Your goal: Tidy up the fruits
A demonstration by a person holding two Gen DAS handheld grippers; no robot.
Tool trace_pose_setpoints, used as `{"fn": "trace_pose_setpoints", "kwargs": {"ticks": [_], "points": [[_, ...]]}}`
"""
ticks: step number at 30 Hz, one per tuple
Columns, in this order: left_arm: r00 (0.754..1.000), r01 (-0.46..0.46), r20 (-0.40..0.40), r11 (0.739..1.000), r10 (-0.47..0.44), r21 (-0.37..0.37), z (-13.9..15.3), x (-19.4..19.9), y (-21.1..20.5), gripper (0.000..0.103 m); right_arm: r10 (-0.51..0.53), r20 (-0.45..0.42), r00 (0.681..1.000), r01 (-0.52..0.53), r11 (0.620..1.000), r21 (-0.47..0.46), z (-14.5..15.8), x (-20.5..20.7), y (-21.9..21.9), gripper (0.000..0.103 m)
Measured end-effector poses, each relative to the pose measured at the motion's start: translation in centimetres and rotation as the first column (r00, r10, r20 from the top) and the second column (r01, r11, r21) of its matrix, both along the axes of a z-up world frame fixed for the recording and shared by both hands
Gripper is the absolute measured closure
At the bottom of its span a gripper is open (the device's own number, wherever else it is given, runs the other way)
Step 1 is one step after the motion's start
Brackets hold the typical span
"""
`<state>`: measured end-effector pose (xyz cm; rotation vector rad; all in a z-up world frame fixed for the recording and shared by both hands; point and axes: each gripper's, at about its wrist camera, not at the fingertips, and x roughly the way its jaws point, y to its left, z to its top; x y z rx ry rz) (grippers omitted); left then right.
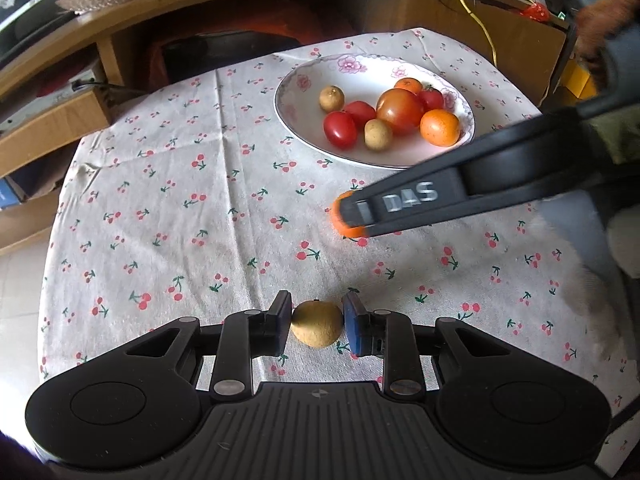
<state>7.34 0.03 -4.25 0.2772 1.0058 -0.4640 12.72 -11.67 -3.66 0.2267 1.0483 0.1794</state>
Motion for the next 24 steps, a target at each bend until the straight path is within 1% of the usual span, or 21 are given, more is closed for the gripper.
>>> {"fn": "trace_pose_setpoints", "kwargs": {"ticks": [2, 4, 5, 6, 7, 12, 16, 20, 24], "points": [[1.000, 0.007, 0.000, 1.000, -0.007, 0.005, -0.2, 0.0, -0.1, 0.066, 0.026, 0.000, 1.000, -0.026, 1.000, -0.012, -0.2, 0.2, 0.7, 0.061], [1.000, 0.013, -0.001, 1.000, -0.013, 0.010, -0.3, -0.1, -0.2, 0.066, 0.044, -0.001, 0.999, -0.044, 0.999, -0.020, -0.3, 0.1, 1.2, 0.063], [1.000, 0.016, 0.001, 1.000, -0.016, 0.013, -0.4, -0.2, -0.3, 0.066, 0.055, 0.000, 0.998, -0.055, 0.998, -0.025, -0.2, 0.0, 1.3, 0.067], [1.000, 0.019, 0.003, 1.000, -0.019, 0.017, -0.4, -0.2, -0.3, 0.066, 0.068, 0.001, 0.998, -0.068, 0.997, -0.024, -0.1, -0.1, 1.5, 0.074], [1.000, 0.020, 0.004, 1.000, -0.020, 0.019, -0.3, -0.4, -0.4, 0.066, 0.074, 0.000, 0.997, -0.074, 0.997, -0.013, 0.0, -0.2, 1.4, 0.075], [1.000, 0.016, 0.005, 1.000, -0.016, 0.018, 0.0, -0.7, -0.2, 0.066, 0.073, -0.003, 0.997, -0.074, 0.997, -0.008, 0.4, -1.3, 0.5, 0.076], [1.000, 0.018, 0.006, 1.000, -0.018, 0.006, 0.4, -1.3, -0.3, 0.066, 0.058, 0.015, 0.998, -0.057, 0.998, -0.028, 1.7, -3.1, -0.7, 0.076], [1.000, 0.027, 0.005, 1.000, -0.027, 0.000, 0.6, -2.3, -0.3, 0.066, 0.047, 0.021, 0.999, -0.045, 0.996, -0.078, 2.7, -6.1, -1.7, 0.076], [0.999, 0.038, 0.000, 0.999, -0.038, 0.000, 0.8, -3.6, -0.4, 0.066, 0.067, -0.008, 0.998, -0.068, 0.991, -0.118, 2.6, -9.6, -1.8, 0.076]]}}
